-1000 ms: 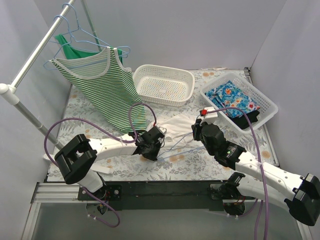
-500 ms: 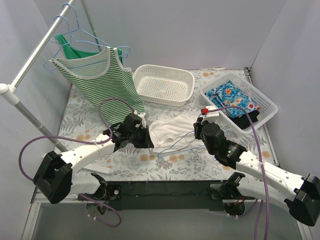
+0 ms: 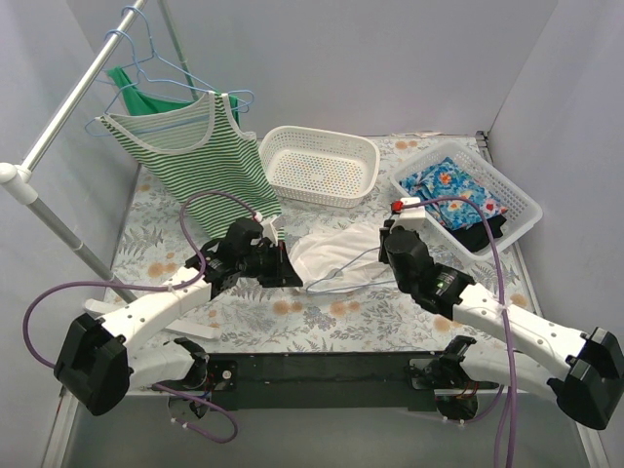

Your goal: Place the tank top on the hanger

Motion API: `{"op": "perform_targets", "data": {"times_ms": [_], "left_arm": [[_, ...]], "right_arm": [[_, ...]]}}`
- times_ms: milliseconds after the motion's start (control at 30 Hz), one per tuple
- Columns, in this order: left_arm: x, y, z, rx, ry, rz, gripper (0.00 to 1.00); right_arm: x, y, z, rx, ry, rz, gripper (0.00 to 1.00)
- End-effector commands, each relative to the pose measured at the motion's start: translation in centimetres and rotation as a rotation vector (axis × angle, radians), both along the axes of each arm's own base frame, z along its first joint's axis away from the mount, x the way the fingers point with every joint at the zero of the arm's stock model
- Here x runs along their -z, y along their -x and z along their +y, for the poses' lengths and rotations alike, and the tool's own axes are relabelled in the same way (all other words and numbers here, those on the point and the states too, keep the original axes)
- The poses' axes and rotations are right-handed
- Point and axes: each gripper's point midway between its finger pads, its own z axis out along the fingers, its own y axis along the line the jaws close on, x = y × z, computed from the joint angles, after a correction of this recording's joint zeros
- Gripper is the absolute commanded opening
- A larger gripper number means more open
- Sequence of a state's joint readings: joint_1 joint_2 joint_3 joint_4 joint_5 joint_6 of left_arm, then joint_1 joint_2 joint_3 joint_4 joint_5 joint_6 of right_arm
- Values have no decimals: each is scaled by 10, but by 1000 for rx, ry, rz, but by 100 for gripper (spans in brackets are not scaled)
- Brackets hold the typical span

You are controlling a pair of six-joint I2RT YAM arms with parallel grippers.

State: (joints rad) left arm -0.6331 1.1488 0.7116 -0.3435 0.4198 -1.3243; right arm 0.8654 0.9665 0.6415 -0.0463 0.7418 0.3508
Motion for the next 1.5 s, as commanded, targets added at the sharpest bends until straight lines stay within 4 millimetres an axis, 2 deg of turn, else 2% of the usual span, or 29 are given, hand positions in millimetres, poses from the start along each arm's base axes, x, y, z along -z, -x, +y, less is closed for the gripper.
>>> {"op": "perform_targets", "data": {"times_ms": [0, 133, 500, 667, 800, 967, 1067, 1100, 1200, 1233, 1300, 1333, 1400, 1433, 1467], "left_arm": [[-18, 7, 1, 31, 44, -25, 0], [-25, 12, -2, 79, 55, -27, 0], [-21, 34, 2, 174, 58, 8, 0], [-28, 34, 1, 175, 66, 1, 0], [-49, 34, -9, 195, 134, -3, 0], [-108, 34, -25, 206, 327, -58, 0], [-134, 26, -29, 187, 369, -112, 0], [-140, 22, -30, 181, 373, -134, 0], [-157, 12, -34, 169, 386, -186, 0], [-161, 10, -35, 164, 390, -195, 0], [-177, 3, -37, 158, 401, -240, 0], [-183, 0, -38, 154, 404, -257, 0], [-201, -5, -40, 161, 413, -303, 5], [-206, -7, -42, 164, 415, -314, 11], [-210, -9, -42, 166, 411, -332, 15]], "right_arm": [[-22, -9, -3, 78, -39, -39, 1], [-21, -11, 1, 79, -42, -24, 1], [-36, -14, 9, 68, -69, -21, 1], [-42, -15, 14, 58, -92, -23, 1], [-45, -16, 16, 54, -100, -24, 1], [-48, -18, 24, 39, -119, -20, 1], [-68, -23, 33, 16, -137, -44, 1], [-87, -26, 37, 11, -157, -72, 1], [-115, -32, 41, -3, -149, -118, 1], [-136, -34, 45, -10, -173, -148, 1], [-153, -37, 49, -26, -163, -177, 1], [-173, -38, 49, -26, -182, -207, 1], [-192, -41, 49, -31, -164, -244, 1], [-201, -42, 50, -33, -164, -260, 1], [-223, -42, 49, -39, -173, -296, 1]]}}
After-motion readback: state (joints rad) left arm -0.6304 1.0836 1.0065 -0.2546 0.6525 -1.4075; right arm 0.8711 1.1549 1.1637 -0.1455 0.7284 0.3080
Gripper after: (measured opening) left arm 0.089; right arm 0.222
